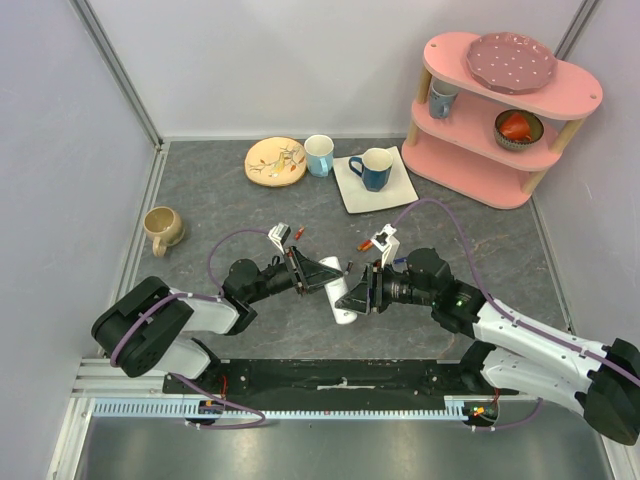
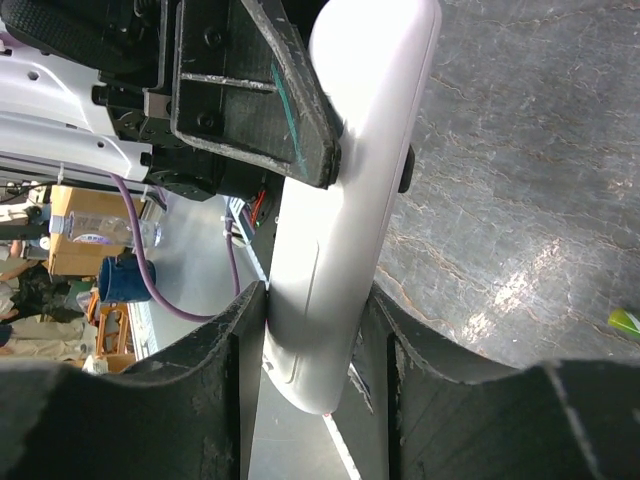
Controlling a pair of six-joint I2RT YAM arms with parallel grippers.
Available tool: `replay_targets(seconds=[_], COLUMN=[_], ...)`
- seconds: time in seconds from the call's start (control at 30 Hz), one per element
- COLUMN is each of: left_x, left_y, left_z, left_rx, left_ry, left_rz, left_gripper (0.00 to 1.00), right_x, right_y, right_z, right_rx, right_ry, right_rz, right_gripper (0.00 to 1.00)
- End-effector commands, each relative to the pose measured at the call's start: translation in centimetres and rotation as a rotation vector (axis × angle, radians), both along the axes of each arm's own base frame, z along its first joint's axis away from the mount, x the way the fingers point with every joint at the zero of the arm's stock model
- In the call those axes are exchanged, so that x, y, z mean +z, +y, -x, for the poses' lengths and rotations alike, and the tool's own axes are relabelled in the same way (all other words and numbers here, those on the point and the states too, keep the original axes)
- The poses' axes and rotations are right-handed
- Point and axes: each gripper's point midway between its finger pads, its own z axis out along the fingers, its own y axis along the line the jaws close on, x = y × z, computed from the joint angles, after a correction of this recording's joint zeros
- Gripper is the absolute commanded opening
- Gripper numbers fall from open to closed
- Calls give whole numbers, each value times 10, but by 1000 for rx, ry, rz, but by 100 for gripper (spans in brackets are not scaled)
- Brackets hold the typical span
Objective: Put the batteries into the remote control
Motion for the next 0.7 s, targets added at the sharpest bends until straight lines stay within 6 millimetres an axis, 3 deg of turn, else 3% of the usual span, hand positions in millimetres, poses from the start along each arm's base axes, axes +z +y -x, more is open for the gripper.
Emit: replay_targets(seconds=[0.0, 0.17, 0.3, 0.37, 0.4, 0.47, 0.67], left_x=[56, 56, 57, 56, 55, 52, 52], left_y=[7, 7, 7, 6, 6, 6, 7], left_z=[10, 10, 10, 11, 10, 10, 10], left_rx=[-13, -11, -14, -15, -15, -13, -10], left_ry=[-182, -184, -185, -186, -184, -180, -182], left_rz=[164, 165, 166, 163, 162, 155, 159], left_gripper=[2, 2, 2, 2, 2, 2, 2], right_x=[3, 1, 0, 2, 3, 7, 19], right_y=[0, 0, 0, 0, 0, 0, -7], right_z=[-3, -2, -2, -3, -3, -4, -6], right_rx=[-1, -3, -4, -8, -11, -18, -37], right_ry=[-19, -14, -7, -5, -3, 2, 4], right_rz=[-27, -30, -28, -36, -40, -54, -114], right_gripper=[47, 39, 38, 45, 54, 63, 67])
